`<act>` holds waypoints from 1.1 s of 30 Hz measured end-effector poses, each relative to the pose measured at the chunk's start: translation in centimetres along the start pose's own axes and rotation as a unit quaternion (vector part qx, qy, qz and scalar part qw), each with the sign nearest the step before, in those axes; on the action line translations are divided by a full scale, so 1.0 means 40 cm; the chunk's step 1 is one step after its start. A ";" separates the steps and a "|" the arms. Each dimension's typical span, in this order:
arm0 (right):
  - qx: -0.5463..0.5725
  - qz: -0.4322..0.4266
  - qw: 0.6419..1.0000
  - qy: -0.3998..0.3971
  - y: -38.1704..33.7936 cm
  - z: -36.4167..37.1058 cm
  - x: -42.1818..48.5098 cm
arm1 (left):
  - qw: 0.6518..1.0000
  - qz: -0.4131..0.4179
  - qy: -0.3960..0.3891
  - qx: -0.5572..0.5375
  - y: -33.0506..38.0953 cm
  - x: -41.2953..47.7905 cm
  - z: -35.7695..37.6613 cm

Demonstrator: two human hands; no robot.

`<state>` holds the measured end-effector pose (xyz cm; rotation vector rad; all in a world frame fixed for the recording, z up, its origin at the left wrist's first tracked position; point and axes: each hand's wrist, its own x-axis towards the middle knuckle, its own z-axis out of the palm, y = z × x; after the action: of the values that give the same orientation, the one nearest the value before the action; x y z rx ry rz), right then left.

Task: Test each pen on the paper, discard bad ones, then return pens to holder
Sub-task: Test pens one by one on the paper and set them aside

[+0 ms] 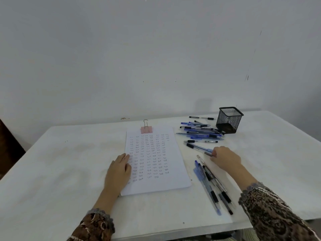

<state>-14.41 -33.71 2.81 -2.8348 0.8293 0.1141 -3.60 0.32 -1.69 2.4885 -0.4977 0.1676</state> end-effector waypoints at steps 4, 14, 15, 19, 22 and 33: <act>0.166 -0.016 0.985 0.035 0.005 -0.029 0.000 | 1.000 -0.001 0.003 0.003 0.000 -0.002 0.000; 0.829 -0.107 0.548 0.029 -0.195 -0.137 -0.053 | 1.000 -0.009 0.019 -0.003 0.009 -0.007 -0.001; 0.841 -0.105 0.531 -0.001 -0.219 -0.134 -0.056 | 1.000 -0.009 0.018 -0.002 0.009 -0.008 -0.002; 0.890 -0.083 0.437 -0.097 -0.300 -0.103 -0.073 | 1.000 -0.010 0.016 0.000 0.006 -0.009 -0.001; 0.935 -0.024 0.346 -0.078 -0.323 -0.069 -0.077 | 1.000 -0.009 0.017 -0.004 0.005 -0.009 -0.001; 0.986 0.026 0.165 0.003 -0.306 0.010 -0.074 | 1.000 -0.012 0.023 -0.016 -0.002 -0.007 0.004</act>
<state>-10.28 -21.96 4.70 -0.1192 0.2205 -0.5473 -3.83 0.38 -1.95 2.4524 -0.4480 0.2053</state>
